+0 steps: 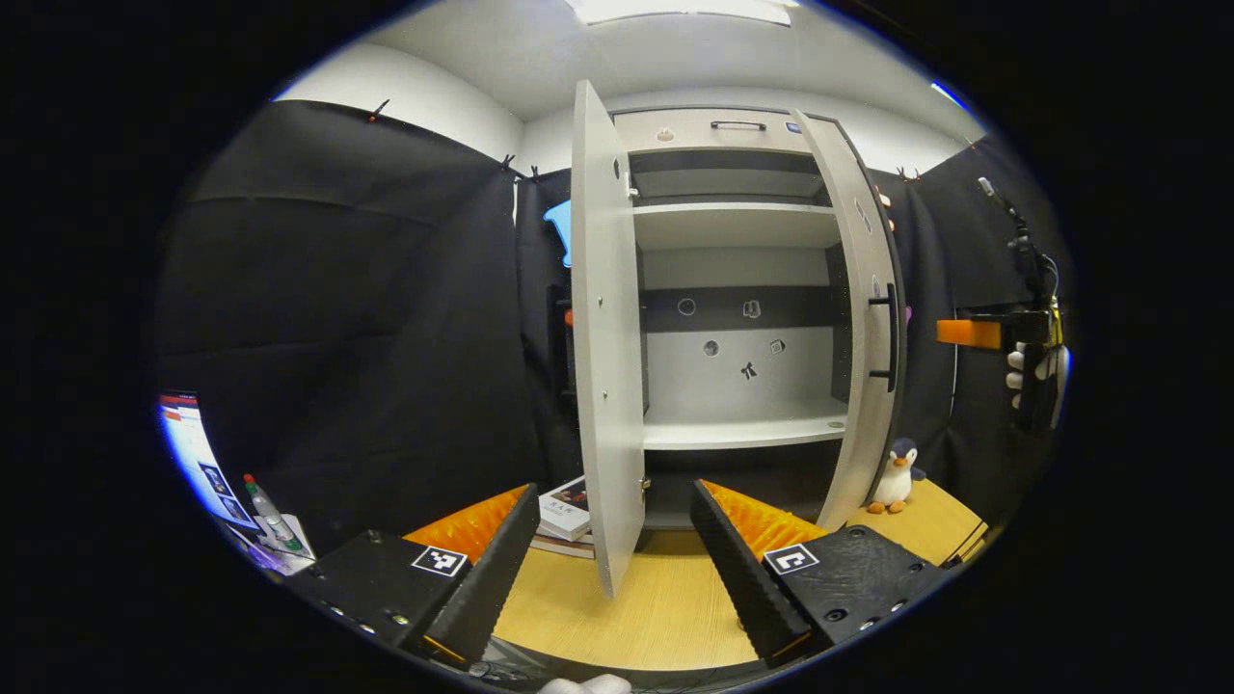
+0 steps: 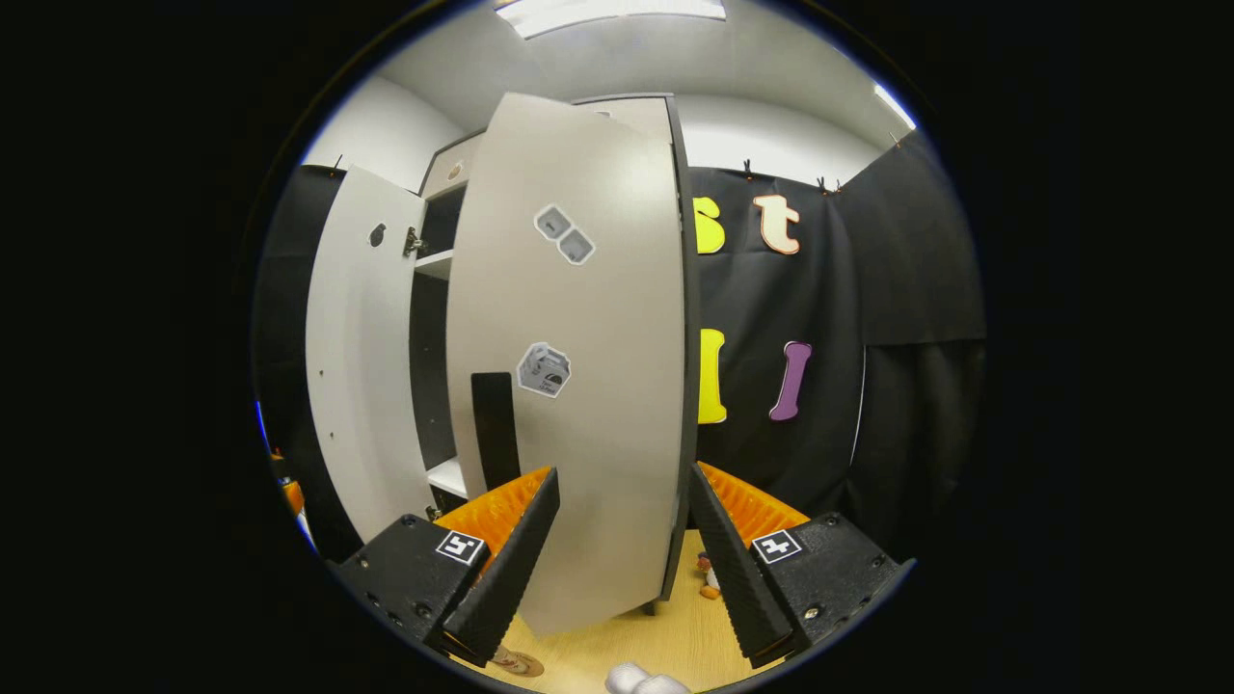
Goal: Grasp the bottle in the cabinet with the left hand and place it on the coaster, then close the right door with the right hand and the left door with the left hand.
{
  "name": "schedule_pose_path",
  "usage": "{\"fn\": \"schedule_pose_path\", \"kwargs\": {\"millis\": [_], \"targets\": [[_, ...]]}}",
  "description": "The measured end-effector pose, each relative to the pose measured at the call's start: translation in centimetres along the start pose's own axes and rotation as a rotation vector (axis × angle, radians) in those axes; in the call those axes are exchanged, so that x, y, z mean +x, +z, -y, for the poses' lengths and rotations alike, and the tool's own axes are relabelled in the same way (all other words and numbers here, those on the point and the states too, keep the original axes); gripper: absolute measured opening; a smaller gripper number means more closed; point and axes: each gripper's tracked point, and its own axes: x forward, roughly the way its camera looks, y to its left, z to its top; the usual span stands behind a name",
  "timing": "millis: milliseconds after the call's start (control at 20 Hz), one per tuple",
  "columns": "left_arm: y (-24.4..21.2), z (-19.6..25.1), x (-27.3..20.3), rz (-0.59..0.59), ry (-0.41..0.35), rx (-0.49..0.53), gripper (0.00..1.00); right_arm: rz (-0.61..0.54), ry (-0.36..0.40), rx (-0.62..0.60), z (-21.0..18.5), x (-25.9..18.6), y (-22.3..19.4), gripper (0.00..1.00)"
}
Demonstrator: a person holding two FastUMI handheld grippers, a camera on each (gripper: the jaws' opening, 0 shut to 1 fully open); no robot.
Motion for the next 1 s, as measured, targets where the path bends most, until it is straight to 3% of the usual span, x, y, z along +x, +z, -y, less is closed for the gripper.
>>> {"fn": "schedule_pose_path", "kwargs": {"millis": [350,750,1000], "targets": [[2.4,-6.6,3.6,0.039,0.064,0.034,0.95,0.003,0.042,0.003,-2.8,-7.1,-1.3,0.83],[6.3,-13.0,9.8,0.11,0.125,0.089,0.95,-0.083,-0.004,0.023,-4.3,-13.2,-6.6,0.83],[7.8,-14.3,13.8,0.119,0.117,0.088,0.95,-0.131,-0.035,0.021,-3.9,-14.9,-8.1,0.83]]}}
